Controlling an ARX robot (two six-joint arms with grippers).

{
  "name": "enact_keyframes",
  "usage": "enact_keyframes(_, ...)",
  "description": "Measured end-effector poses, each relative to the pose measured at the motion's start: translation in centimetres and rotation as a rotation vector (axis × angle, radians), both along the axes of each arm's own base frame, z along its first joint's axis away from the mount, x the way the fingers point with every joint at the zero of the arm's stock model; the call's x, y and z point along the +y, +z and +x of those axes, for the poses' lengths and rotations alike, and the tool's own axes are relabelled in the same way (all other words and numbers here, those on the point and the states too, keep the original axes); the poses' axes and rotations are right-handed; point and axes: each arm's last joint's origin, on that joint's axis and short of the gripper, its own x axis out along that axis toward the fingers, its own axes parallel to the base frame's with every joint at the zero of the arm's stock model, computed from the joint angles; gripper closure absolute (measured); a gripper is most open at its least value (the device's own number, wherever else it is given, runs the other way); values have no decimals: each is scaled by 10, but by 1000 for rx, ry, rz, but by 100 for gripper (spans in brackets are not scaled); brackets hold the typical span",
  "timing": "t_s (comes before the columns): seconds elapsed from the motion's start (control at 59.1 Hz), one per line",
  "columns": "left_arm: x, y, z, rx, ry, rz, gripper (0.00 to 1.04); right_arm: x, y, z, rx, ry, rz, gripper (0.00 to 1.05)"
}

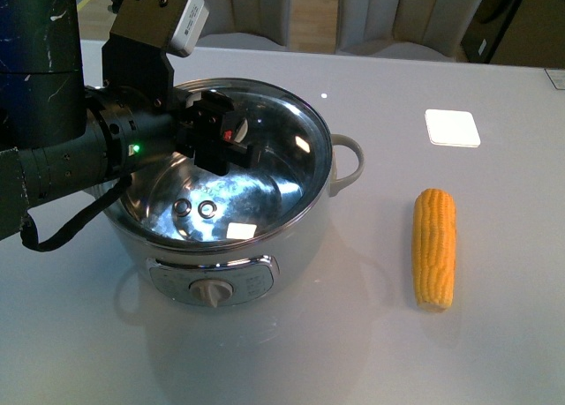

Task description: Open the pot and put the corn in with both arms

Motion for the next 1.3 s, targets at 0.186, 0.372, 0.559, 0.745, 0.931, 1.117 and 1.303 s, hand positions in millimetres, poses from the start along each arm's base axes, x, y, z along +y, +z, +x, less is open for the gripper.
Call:
enact_keyframes(0.186, 4, 7, 1, -9, 4, 11, 60, 0, 0, 0, 0, 0, 0, 9)
enact_keyframes(0.372, 8, 10, 7, -14, 14, 17, 60, 0, 0, 0, 0, 0, 0, 9)
enact_keyframes(0.559, 13, 26, 15, -45, 25, 14, 60, 0, 0, 0, 0, 0, 0, 9)
enact_keyframes(0.745, 24, 48, 20, -92, 35, 14, 60, 0, 0, 0, 0, 0, 0, 9)
enact_keyframes(0.931, 43, 54, 25, -108, 82, 24, 60, 0, 0, 0, 0, 0, 0, 9)
enact_keyframes(1.117, 75, 50, 26, -92, 158, 36, 60, 0, 0, 0, 0, 0, 0, 9)
enact_keyframes(1.303, 109, 44, 22, -76, 232, 44, 60, 0, 0, 0, 0, 0, 0, 9)
